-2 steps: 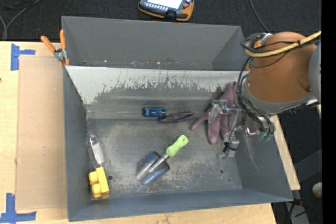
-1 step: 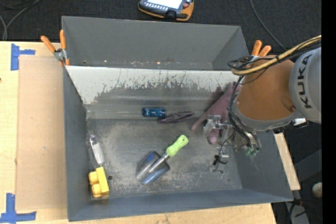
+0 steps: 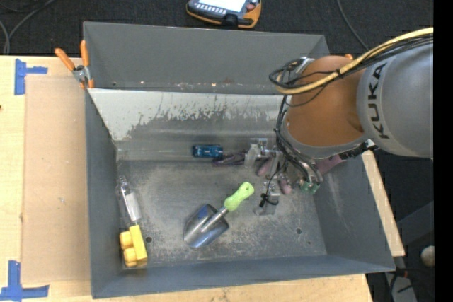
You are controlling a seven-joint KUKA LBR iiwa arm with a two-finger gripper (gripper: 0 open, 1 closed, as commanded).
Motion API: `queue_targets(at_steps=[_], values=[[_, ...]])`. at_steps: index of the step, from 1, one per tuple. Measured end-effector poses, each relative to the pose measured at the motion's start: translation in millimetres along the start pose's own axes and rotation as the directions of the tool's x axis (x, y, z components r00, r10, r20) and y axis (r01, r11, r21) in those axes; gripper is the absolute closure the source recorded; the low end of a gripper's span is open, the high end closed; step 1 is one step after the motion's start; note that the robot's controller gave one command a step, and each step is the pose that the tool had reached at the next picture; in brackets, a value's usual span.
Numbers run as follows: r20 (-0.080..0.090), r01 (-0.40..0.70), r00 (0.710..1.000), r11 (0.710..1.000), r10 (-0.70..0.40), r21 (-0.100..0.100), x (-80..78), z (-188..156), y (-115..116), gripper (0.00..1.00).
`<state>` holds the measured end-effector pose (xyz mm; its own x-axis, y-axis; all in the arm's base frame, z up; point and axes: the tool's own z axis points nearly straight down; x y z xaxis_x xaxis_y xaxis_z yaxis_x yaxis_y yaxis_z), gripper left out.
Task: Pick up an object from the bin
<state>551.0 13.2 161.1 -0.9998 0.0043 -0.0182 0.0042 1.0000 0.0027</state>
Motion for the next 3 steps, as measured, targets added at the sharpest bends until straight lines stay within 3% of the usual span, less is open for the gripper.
queue_targets(at_steps=[1, 2, 3], values=[[-0.042, -0.067, 0.997, 0.998, 0.067, 0.001, 67.6, 67.9, -29.1, 0.00], [0.006, 0.018, 1.000, 1.000, -0.018, -0.003, -2.0, 74.9, 47.0, 0.00], [-0.032, -0.051, 0.998, 0.999, 0.052, 0.004, 57.4, 91.0, 44.8, 1.00]])
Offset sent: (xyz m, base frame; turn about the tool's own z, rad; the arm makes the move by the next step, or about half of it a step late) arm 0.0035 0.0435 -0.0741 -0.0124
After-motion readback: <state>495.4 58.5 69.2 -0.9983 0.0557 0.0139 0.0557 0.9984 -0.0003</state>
